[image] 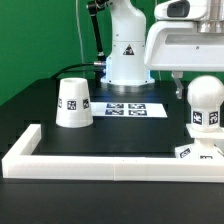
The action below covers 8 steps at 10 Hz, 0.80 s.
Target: Assemble lamp
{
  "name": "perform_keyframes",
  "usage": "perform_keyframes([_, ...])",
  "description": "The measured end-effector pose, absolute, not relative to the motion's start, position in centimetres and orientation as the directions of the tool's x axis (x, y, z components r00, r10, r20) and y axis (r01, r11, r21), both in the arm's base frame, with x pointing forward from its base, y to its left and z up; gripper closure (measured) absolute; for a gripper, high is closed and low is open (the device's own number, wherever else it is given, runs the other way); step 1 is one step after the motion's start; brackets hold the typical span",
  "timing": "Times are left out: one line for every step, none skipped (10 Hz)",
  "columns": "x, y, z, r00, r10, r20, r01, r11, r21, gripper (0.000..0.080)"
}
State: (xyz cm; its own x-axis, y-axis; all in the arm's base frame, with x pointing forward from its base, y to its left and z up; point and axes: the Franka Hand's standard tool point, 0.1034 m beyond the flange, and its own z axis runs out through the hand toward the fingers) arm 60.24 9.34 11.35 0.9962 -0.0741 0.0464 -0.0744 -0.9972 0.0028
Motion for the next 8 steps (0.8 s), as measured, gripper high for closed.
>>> perform_keyframes([60.24, 9.38, 11.35, 0.990, -0.133, 0.046, -0.133, -0.991, -0.001, 0.0220])
perform_keyframes([60.23, 9.42, 11.35, 0.978, -0.205, 0.046, -0.205, -0.979, -0.005, 0.0220])
perform_keyframes([60.19, 9.54, 11.37, 0.956, -0.291, 0.044, -0.291, -0.957, -0.010, 0.0220])
perform_keyframes([60.13, 9.83, 11.40, 0.919, -0.392, 0.039, -0.392, -0.920, -0.020, 0.0220])
perform_keyframes([60.00, 10.02, 11.40, 0.871, -0.490, 0.031, -0.489, -0.872, -0.022, 0.0220])
perform_keyframes([59.98, 10.09, 11.40, 0.818, -0.575, 0.027, -0.574, -0.818, -0.027, 0.0220])
perform_keyframes([59.96, 10.17, 11.39, 0.780, -0.626, 0.024, -0.625, -0.780, -0.029, 0.0220])
perform_keyframes([59.96, 10.20, 11.39, 0.703, -0.711, 0.014, -0.710, -0.703, -0.037, 0.0220])
